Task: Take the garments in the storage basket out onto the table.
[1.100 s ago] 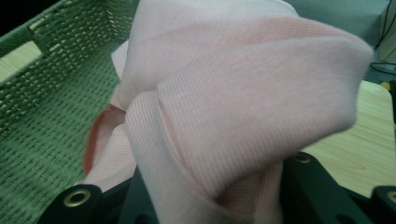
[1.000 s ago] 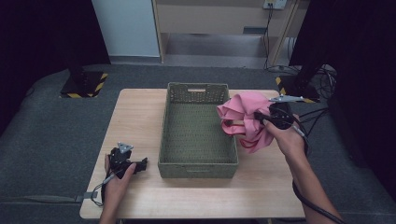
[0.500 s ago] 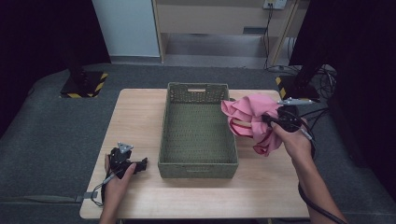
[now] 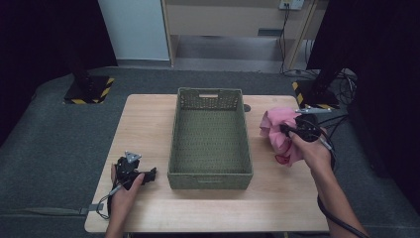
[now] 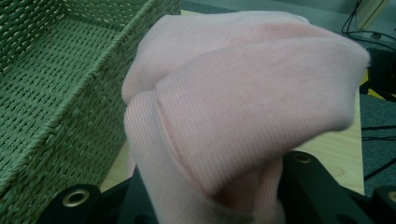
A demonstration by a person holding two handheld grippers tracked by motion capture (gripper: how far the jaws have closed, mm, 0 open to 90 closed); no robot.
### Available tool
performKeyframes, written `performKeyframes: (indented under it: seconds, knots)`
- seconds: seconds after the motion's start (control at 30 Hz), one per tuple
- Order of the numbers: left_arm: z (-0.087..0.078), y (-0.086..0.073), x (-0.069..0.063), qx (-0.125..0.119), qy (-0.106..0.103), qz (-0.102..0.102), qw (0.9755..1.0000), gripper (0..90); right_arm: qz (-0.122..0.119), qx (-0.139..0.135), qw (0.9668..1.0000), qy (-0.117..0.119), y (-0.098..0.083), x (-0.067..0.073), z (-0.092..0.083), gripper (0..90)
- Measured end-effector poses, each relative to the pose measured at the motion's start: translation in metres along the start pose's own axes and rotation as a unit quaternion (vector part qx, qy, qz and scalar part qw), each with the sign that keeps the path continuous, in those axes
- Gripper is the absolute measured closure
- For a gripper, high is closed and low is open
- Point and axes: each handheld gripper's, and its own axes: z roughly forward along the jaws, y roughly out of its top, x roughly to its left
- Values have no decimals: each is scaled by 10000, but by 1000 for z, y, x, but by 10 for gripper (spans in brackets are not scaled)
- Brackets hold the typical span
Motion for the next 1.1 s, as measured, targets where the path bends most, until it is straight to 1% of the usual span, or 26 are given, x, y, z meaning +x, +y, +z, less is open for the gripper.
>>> performKeyframes:
  seconds: [0.07,0.53,1.1]
  knots:
    - [0,0,0,0,0,-1,10000,0,28,7,10000,12,-1,0,3,665]
    - [0,0,0,-2,0,-1,10000,0,-16,128,9999,8,-4,4,16,659]
    - [0,0,0,-1,0,-2,10000,0,-21,365,9993,3,-9,8,49,647]
